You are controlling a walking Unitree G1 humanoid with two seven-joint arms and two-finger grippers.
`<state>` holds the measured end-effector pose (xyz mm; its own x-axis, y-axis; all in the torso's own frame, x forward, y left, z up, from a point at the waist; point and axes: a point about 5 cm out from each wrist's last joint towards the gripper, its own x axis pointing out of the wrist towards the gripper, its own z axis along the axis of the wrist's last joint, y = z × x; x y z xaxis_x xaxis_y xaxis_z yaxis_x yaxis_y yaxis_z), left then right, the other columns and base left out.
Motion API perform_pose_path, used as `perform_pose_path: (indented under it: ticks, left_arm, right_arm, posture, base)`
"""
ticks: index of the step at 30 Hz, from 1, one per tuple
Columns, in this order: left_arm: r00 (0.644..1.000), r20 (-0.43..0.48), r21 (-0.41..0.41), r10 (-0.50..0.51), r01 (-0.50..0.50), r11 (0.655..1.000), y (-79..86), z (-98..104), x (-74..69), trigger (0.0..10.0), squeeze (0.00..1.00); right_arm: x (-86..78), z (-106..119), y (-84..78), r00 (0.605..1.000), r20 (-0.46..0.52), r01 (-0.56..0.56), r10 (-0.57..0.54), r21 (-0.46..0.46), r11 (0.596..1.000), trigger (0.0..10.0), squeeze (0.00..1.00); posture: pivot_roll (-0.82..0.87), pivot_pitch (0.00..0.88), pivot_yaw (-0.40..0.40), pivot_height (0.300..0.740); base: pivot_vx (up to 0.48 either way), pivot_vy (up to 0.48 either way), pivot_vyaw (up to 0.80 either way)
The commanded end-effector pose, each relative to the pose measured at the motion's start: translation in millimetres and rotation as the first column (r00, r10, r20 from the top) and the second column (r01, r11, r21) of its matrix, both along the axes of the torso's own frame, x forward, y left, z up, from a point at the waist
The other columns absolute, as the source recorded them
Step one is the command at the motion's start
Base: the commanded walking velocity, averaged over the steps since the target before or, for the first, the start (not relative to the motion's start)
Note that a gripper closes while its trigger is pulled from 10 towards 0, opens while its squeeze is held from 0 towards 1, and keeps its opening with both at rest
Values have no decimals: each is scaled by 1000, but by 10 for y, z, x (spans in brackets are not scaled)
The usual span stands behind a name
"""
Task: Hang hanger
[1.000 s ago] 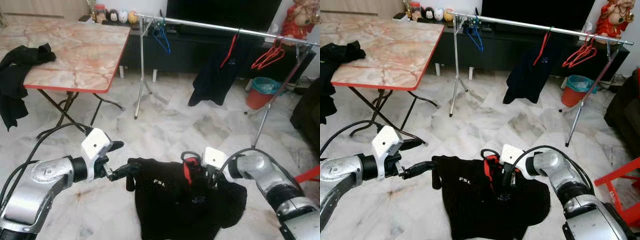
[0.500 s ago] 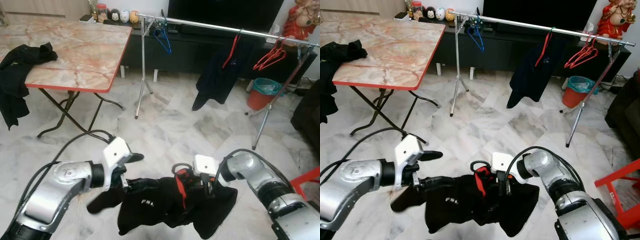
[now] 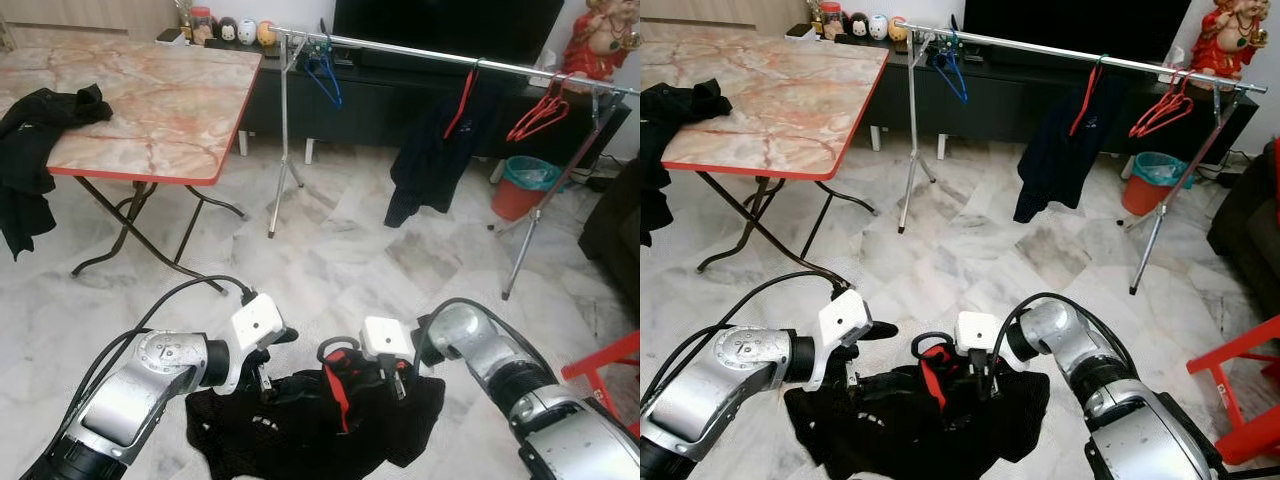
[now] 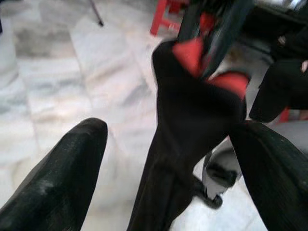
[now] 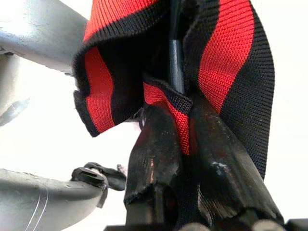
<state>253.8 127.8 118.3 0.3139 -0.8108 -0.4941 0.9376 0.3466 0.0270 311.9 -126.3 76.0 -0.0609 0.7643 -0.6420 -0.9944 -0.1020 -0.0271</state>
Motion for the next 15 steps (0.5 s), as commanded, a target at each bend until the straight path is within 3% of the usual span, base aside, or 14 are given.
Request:
perform_pose_path:
  ticks: [1, 15]
  left_arm:
    - [1000, 25, 16, -9, 9, 1000, -29, 2, 29, 10000, 0]
    - [1000, 16, 28, -24, 23, 999, -115, -94, 41, 10000, 0]
  right_arm:
    - [33, 88, 47, 999, 29, -35, 35, 19, 999, 10000, 0]
    - [24, 154, 177, 993, 54, -104, 101, 49, 993, 10000, 0]
  posture:
    - [218, 0, -105, 740]
    - [216, 0, -100, 740]
  base:
    - [0, 0, 0]
    - [0, 0, 0]
